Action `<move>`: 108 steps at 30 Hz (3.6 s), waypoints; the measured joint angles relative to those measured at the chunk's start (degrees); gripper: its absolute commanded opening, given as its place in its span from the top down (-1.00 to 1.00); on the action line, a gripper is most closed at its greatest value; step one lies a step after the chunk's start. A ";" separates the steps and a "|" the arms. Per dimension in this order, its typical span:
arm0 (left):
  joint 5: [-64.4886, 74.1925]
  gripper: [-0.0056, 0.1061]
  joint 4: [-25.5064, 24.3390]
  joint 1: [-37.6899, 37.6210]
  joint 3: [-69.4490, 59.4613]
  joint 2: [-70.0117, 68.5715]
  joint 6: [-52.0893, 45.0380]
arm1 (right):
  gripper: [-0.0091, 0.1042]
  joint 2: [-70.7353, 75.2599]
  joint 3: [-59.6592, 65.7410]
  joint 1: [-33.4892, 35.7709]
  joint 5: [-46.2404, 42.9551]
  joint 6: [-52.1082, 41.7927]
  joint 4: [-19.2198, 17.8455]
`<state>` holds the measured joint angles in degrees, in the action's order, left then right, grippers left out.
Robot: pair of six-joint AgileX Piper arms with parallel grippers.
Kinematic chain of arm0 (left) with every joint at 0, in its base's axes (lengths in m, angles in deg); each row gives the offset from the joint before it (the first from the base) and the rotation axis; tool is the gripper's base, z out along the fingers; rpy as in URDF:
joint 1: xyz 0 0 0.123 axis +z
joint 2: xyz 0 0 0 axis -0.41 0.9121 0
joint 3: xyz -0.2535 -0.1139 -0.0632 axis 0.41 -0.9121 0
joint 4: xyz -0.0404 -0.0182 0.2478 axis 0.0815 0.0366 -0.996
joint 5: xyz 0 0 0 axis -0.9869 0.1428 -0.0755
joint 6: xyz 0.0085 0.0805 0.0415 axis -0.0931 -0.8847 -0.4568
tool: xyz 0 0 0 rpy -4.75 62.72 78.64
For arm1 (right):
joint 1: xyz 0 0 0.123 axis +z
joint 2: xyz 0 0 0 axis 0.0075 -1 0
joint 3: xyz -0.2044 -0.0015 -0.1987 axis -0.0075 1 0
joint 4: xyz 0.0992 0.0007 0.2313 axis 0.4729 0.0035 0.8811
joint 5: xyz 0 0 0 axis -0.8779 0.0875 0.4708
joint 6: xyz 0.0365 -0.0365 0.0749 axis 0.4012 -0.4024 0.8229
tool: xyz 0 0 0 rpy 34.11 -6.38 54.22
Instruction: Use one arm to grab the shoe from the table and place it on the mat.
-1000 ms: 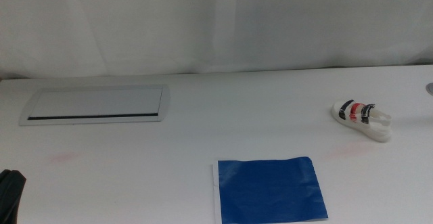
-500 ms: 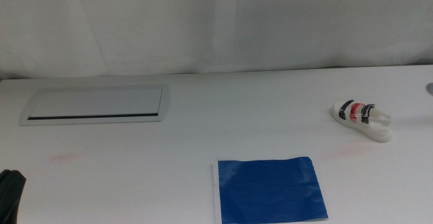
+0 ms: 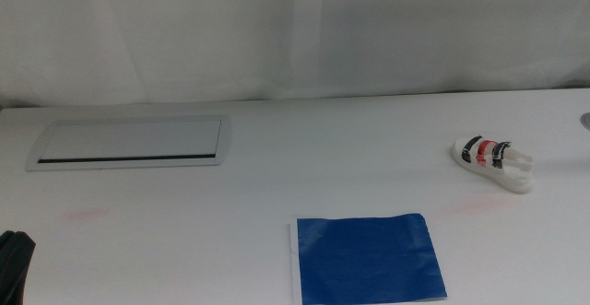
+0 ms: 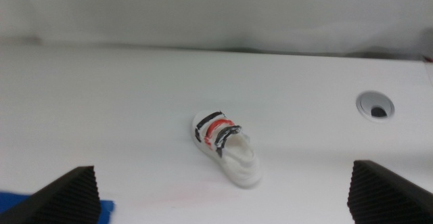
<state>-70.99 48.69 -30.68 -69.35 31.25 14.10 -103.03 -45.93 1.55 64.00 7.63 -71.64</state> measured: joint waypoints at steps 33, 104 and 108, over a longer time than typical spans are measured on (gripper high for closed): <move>-0.15 0.95 0.00 0.00 0.00 0.00 0.00 | -0.95 -56.97 -26.09 0.00 6.67 -39.80 1.46; -1.03 0.95 0.00 0.00 0.00 0.00 0.00 | 0.88 -47.59 -26.63 32.57 21.29 -41.78 -1.35; -1.03 0.95 0.00 0.00 0.00 0.00 0.00 | 0.88 -47.59 -23.71 34.04 18.08 -41.89 -1.58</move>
<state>-72.02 48.69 -30.68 -69.35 31.25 14.10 -150.62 -69.64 35.59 82.08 -34.27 -73.22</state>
